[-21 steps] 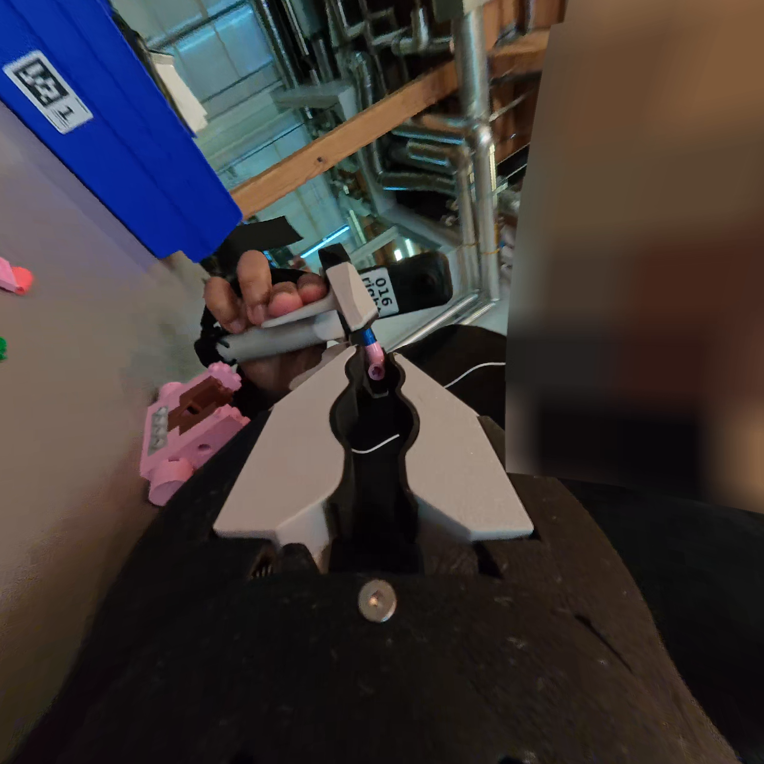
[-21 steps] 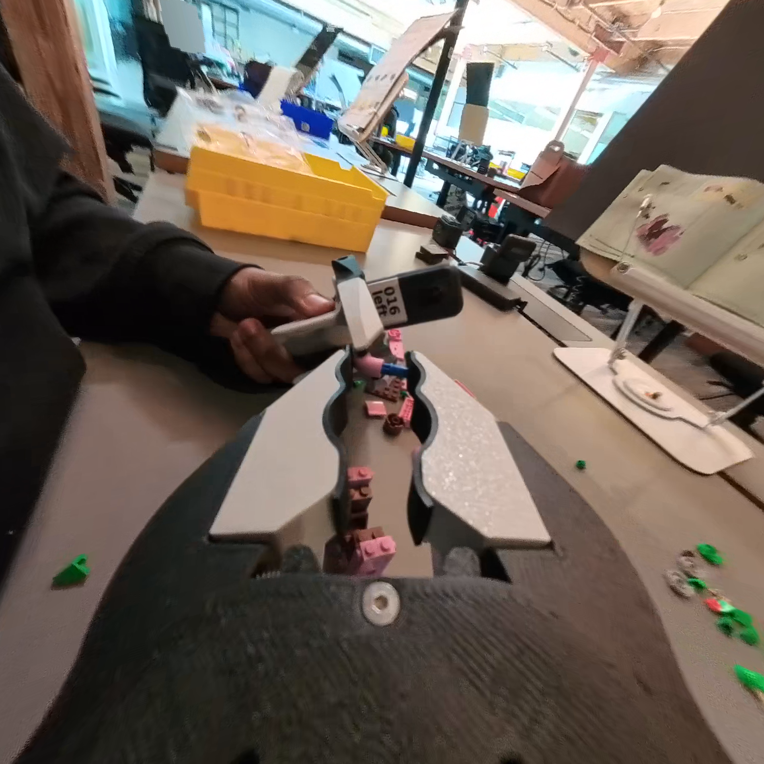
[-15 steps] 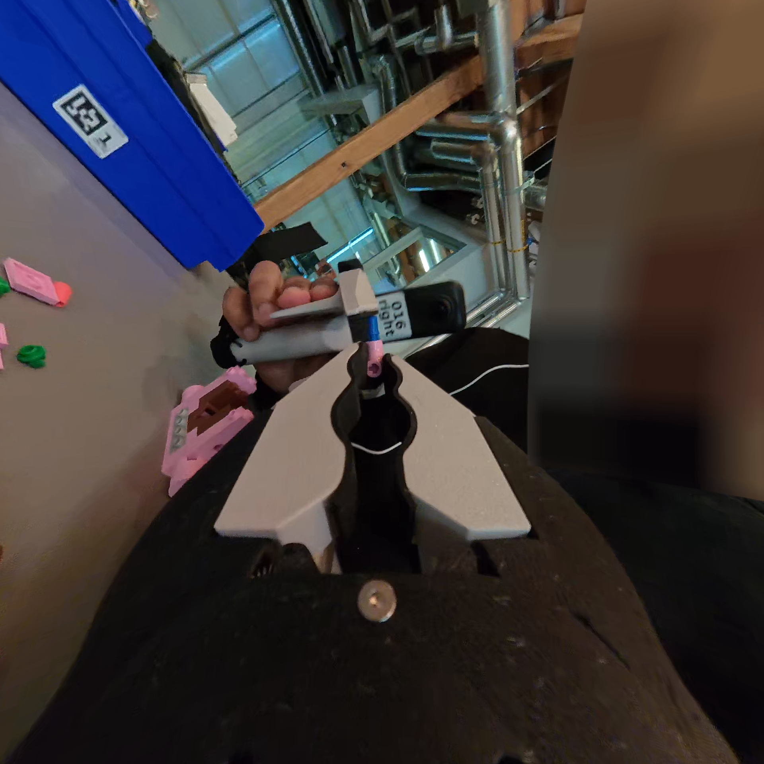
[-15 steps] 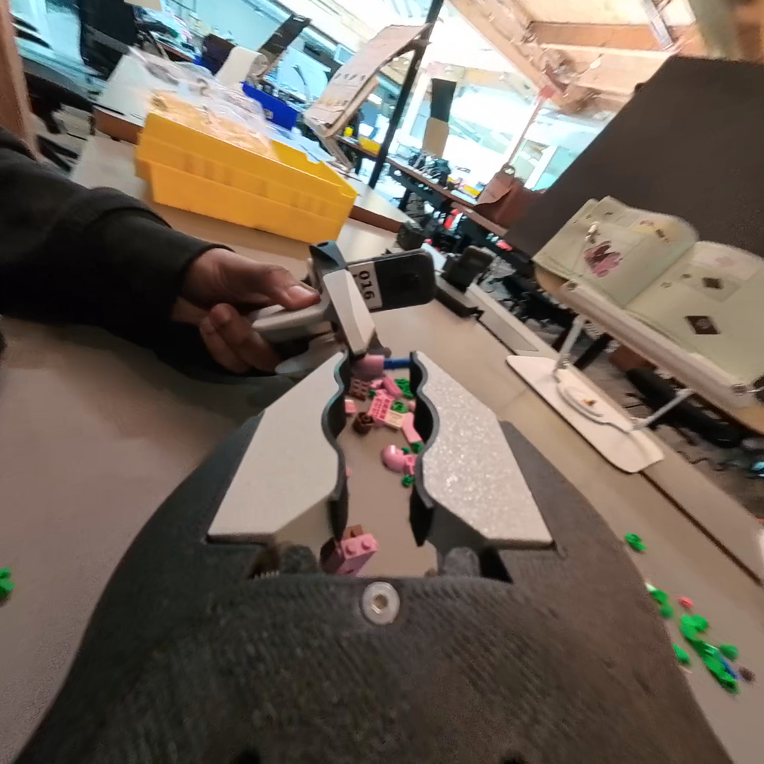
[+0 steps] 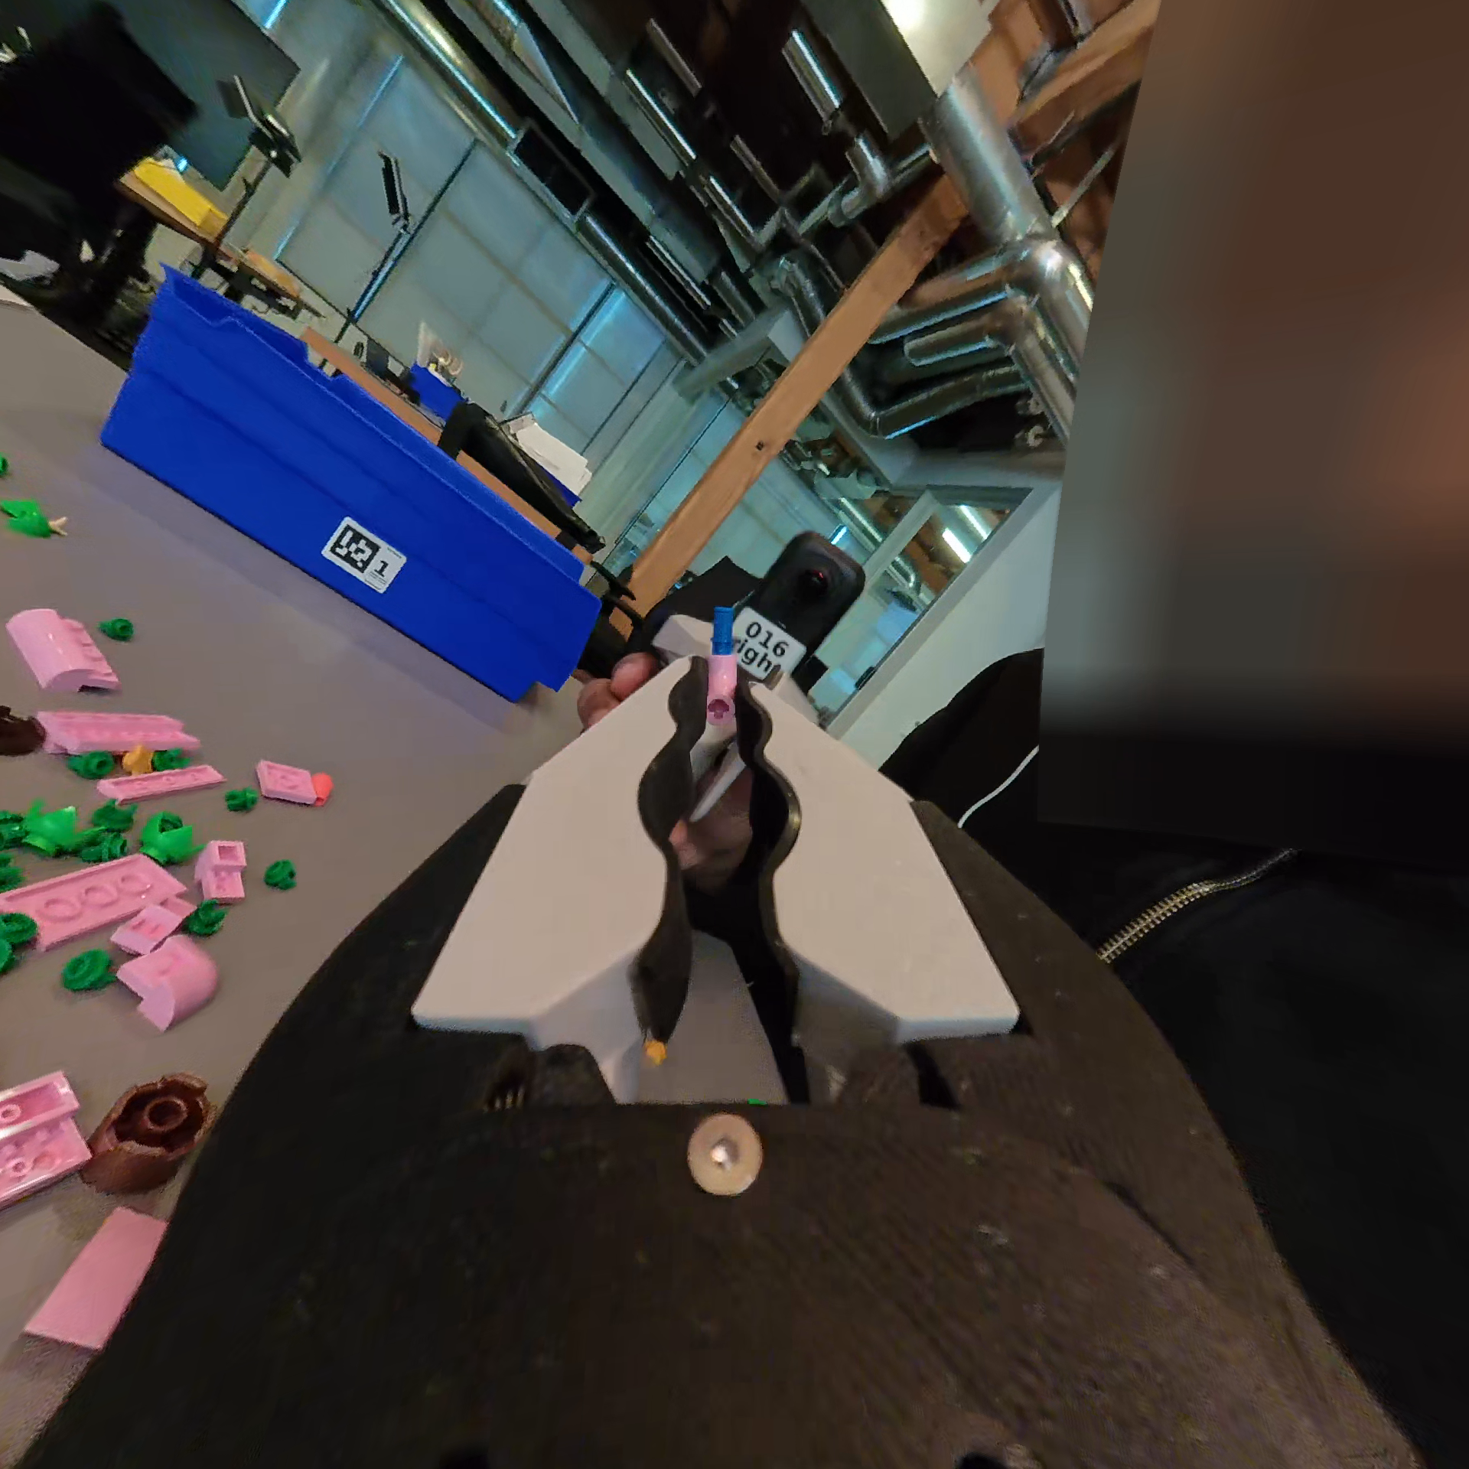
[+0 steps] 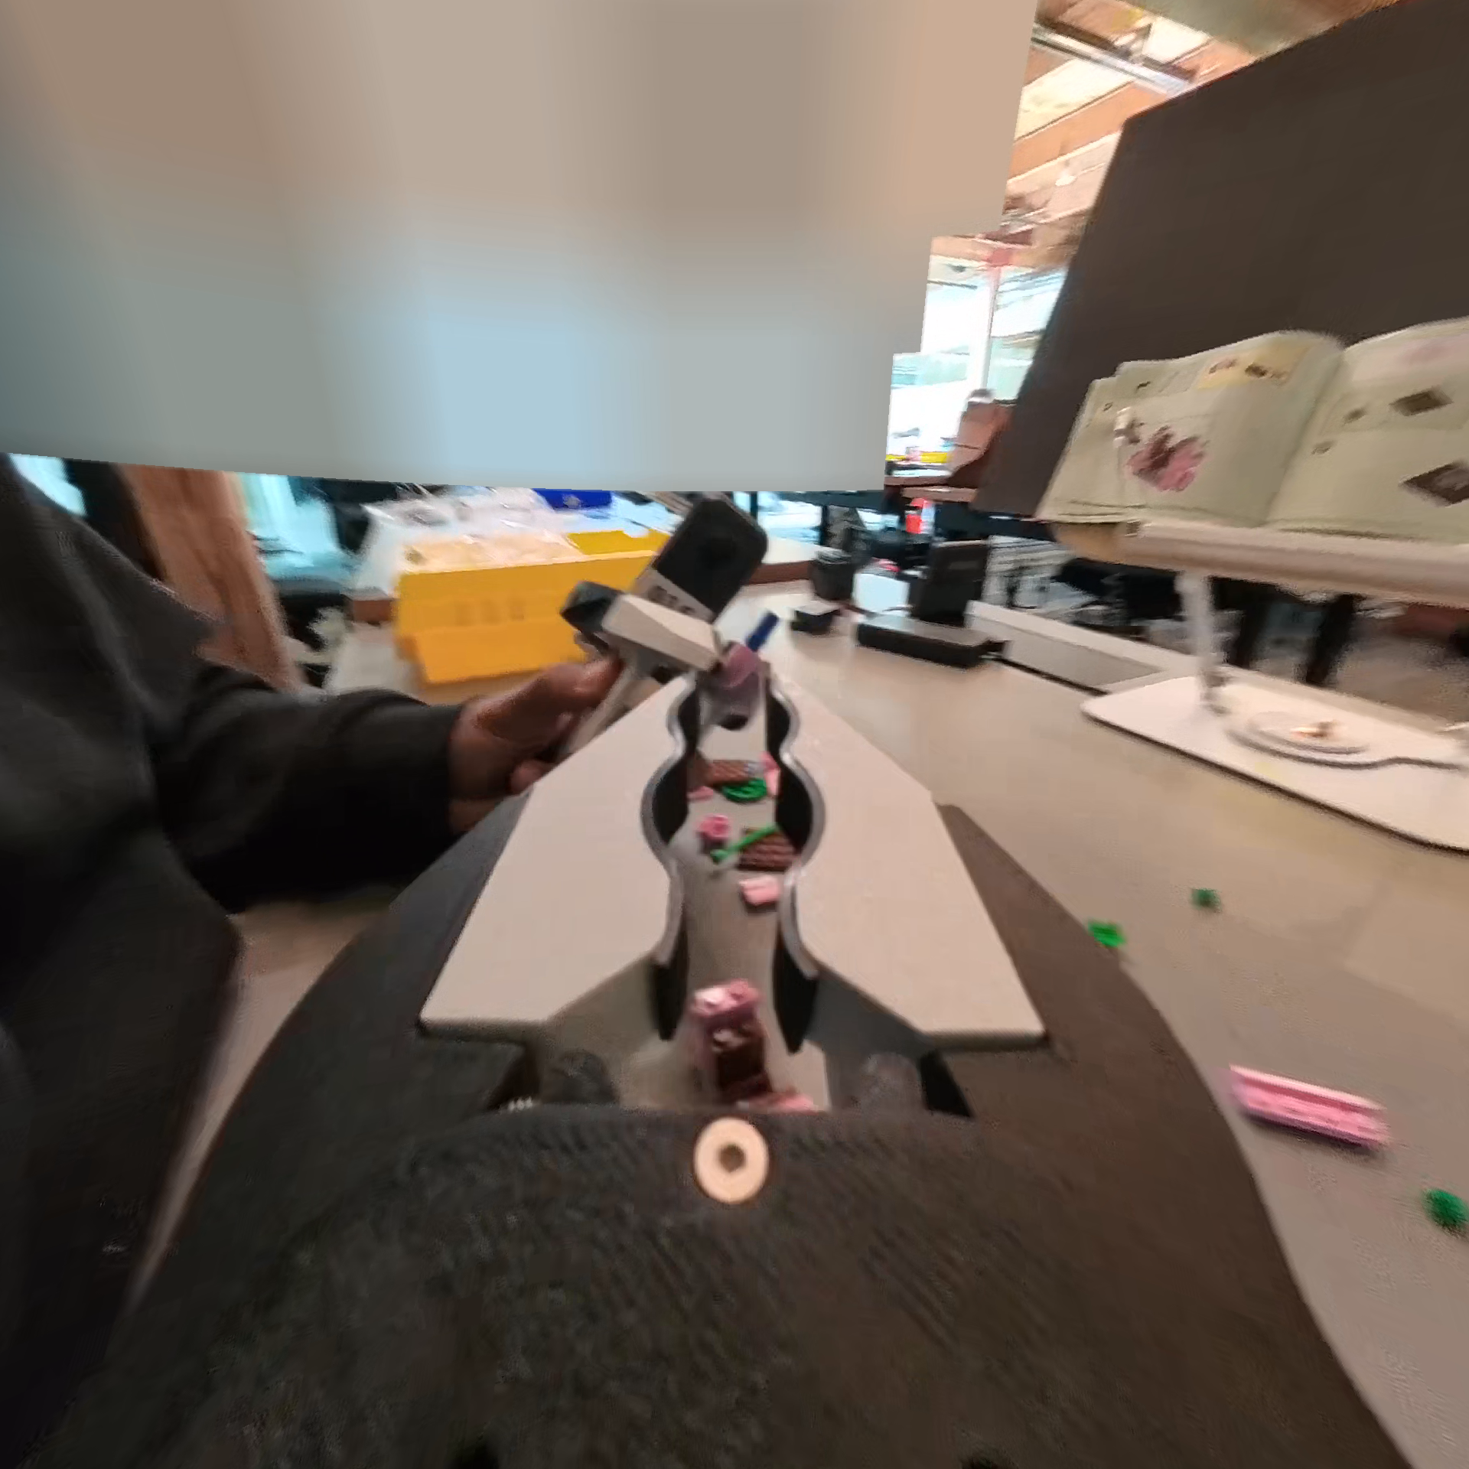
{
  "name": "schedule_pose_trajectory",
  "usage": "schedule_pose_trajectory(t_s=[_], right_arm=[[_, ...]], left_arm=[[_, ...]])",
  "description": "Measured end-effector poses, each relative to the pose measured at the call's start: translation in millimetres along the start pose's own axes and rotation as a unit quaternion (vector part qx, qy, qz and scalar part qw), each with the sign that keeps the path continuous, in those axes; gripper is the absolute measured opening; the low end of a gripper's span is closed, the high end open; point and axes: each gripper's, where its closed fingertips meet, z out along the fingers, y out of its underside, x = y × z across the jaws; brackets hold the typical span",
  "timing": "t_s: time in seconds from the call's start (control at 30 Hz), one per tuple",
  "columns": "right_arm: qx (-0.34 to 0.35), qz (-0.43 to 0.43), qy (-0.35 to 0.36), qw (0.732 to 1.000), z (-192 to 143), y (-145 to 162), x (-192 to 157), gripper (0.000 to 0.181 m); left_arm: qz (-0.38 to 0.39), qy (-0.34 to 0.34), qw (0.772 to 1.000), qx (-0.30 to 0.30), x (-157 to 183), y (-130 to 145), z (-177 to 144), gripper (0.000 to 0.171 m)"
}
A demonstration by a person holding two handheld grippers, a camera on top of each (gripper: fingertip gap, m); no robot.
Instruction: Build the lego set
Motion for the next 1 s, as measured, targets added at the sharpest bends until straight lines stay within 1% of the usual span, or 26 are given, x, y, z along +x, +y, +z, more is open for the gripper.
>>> schedule_pose_trajectory(t_s=[0.03, 0.07, 0.1, 0.2, 0.23, 0.27, 0.3, 0.4, 0.43, 0.47, 0.5, 0.57, 0.67, 0.73, 0.8, 0.87, 0.93, 1.0], right_arm=[[0.011, 0.026, -0.022, 0.999, 0, -4, -5, 0.003], [0.017, 0.046, -0.033, 0.998, 1, -5, -8, 0.000], [0.015, 0.060, -0.036, 0.997, 2, -4, -8, 0.000], [0.006, 0.066, -0.037, 0.997, 3, -1, -8, 0.001], [0.007, 0.072, -0.032, 0.997, 2, -2, -6, 0.009], [0.008, 0.079, -0.027, 0.996, 2, -2, -3, 0.021], [0.012, 0.085, -0.025, 0.996, 1, -4, -2, 0.027], [0.011, 0.099, -0.040, 0.994, 2, -3, -4, 0.022], [0.014, 0.106, -0.050, 0.993, 2, -4, -7, 0.017], [0.019, 0.114, -0.059, 0.992, 1, -5, -9, 0.007], [0.022, 0.121, -0.064, 0.990, 1, -6, -9, 0.003], [0.023, 0.130, -0.068, 0.989, 0, -6, -9, 0.002], [0.021, 0.133, -0.072, 0.988, -1, -6, -9, 0.002], [0.015, 0.130, -0.082, 0.988, 0, -4, -13, 0.001], [0.012, 0.114, -0.077, 0.990, -1, -4, -13, 0.000], [0.020, 0.095, -0.061, 0.993, -2, -7, -9, 0.003], [0.023, 0.066, -0.040, 0.997, -4, -9, -5, 0.016], [0.005, -0.002, -0.008, 1.000, -5, -5, -1, 0.028]], left_arm=[[0.005, -0.003, 1.000, -0.007, 0, 2, 1, 0.004], [0.011, -0.001, 1.000, -0.012, 1, 4, 3, 0.004], [0.018, 0.002, 1.000, -0.014, 3, 5, 4, 0.004], [0.038, 0.005, 0.999, -0.015, 7, 5, 5, 0.004], [0.043, 0.009, 0.999, -0.013, 9, 4, 5, 0.004], [0.048, 0.008, 0.999, -0.011, 10, 4, 5, 0.004], [0.053, 0.006, 0.999, -0.013, 10, 4, 5, 0.004], [0.064, 0.011, 0.998, -0.021, 13, 7, 7, 0.004], [0.066, 0.010, 0.998, -0.018, 14, 7, 7, 0.005], [0.066, 0.009, 0.998, -0.019, 13, 7, 7, 0.005], [0.065, 0.009, 0.998, -0.023, 13, 8, 7, 0.004], [0.063, 0.011, 0.998, -0.027, 13, 9, 8, 0.005], [0.070, 0.002, 0.996, -0.052, 10, 18, 12, 0.004], [0.087, -0.008, 0.994, -0.071, 9, 24, 14, 0.003], [0.101, -0.017, 0.992, -0.077, 9, 25, 14, 0.002], [0.083, -0.004, 0.995, -0.063, 11, 20, 13, 0.003], [0.049, 0.011, 0.998, -0.036, 11, 12, 9, 0.002], [0.016, 0.026, 0.999, -0.019, 10, 7, 5, 0.002]])
